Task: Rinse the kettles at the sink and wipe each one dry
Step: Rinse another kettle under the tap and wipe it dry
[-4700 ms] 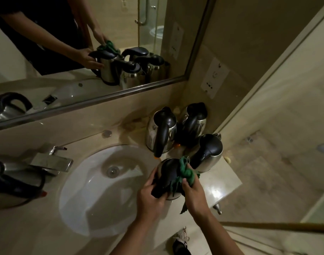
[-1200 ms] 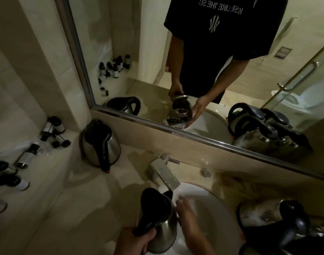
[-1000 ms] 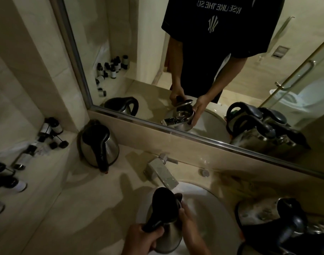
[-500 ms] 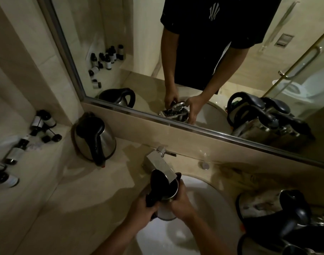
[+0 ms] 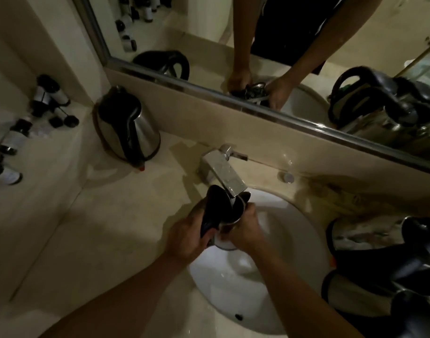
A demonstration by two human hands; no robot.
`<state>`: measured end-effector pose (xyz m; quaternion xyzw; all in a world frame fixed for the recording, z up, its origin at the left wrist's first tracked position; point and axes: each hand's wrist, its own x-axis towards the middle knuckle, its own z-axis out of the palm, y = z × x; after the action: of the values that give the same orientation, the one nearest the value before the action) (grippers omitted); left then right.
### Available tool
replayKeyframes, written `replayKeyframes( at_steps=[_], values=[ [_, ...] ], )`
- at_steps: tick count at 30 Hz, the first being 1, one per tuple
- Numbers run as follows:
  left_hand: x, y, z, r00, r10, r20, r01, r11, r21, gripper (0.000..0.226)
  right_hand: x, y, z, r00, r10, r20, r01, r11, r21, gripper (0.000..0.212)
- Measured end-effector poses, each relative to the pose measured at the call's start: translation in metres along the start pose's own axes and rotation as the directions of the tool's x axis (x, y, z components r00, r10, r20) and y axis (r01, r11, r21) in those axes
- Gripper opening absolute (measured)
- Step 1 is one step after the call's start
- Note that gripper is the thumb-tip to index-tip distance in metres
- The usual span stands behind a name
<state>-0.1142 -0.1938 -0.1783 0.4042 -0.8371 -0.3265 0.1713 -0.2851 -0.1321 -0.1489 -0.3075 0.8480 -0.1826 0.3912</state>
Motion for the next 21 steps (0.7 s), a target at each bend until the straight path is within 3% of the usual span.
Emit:
replayKeyframes(
  at_steps=[3, 7, 13, 21],
  values=[
    [0.000, -0.008, 0.006, 0.999, 0.025, -0.036, -0.024, 0.999, 0.044, 0.069, 0.007, -0.007, -0.005, 0.999, 0.013, 0.038, -0.012, 0.999, -0.032, 0.108],
    [-0.002, -0.017, 0.016, 0.995, -0.001, -0.095, 0.018, 0.984, 0.175, 0.071, 0.013, -0.005, -0.006, 0.999, -0.035, 0.042, 0.036, 0.999, -0.023, 0.132],
    [0.003, -0.015, 0.022, 0.994, -0.052, -0.101, 0.077, 0.962, 0.263, 0.068, 0.028, 0.012, 0.001, 0.998, -0.060, -0.001, 0.060, 0.996, 0.069, 0.115],
    [0.004, -0.007, 0.017, 0.996, -0.029, -0.087, 0.054, 0.952, 0.300, 0.061, 0.029, 0.013, 0.000, 0.997, -0.075, 0.018, 0.073, 0.995, 0.074, 0.122]
  ],
)
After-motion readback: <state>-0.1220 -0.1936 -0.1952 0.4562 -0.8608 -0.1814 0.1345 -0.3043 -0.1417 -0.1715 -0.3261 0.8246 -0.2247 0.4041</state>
